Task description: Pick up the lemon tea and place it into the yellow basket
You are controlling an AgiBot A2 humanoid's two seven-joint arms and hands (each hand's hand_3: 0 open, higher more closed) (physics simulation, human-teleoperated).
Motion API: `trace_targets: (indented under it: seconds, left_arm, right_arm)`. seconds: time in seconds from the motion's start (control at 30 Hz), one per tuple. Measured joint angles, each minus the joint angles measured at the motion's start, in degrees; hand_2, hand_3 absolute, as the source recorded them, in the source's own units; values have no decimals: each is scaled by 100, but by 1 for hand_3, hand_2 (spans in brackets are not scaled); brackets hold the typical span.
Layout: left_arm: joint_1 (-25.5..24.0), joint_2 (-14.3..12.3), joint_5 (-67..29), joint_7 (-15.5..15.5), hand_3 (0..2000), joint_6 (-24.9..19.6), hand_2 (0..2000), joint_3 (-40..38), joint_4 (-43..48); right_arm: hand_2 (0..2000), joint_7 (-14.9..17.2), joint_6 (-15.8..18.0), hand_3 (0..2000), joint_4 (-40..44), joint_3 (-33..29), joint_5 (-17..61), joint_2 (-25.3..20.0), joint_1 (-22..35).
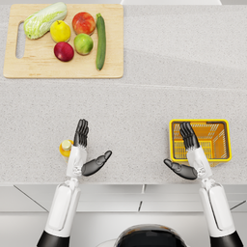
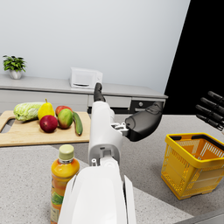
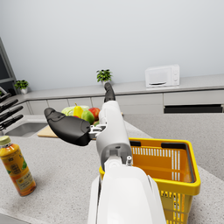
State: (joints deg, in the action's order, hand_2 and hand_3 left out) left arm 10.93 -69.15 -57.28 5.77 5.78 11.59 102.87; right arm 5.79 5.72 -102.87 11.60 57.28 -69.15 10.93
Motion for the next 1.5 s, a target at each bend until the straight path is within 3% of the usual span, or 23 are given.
trace_targets:
  seconds: [0.4, 0.43, 0.53, 0.63, 0.83, 1.03, 1.23, 1.5]
  left_arm:
    - [0, 0, 0, 0, 0, 0, 0, 0, 0]
    - [-10, -11, 0, -163, 0, -163, 0, 51, -32]
    - [-15, -66, 0, -424, 0, -425, 0, -99, 17]
    - [108, -135, 0, -520, 0, -522, 0, -585, 137]
    - [177, -197, -1455, -569, 0, -570, 0, -1560, 100]
    - [-84, -281, -1855, -575, 0, -577, 0, -1969, -100]
    - [-425, -343, -1910, -576, 0, -578, 0, -1684, -606]
    - [-466, -433, -1918, -576, 0, -578, 0, -1403, -2096]
  right_arm:
    - [0, 0, 0, 0, 0, 0, 0, 0, 0]
    - [0, 0, 0, 0, 0, 0, 0, 0, 0]
    - [0, -365, -361, 0, -41, 37, 0, -56, -3]
    - [0, -500, -494, 0, -235, -227, 0, -143, 73]
    - [0, -568, -561, 0, -522, -932, 1455, -228, 87]
    - [0, -577, -570, 0, -728, -1488, 1857, -281, 87]
    - [0, -578, -571, 0, -799, -1655, 1911, -328, 70]
    - [0, -578, -571, 0, -822, -1627, 1918, -400, 4]
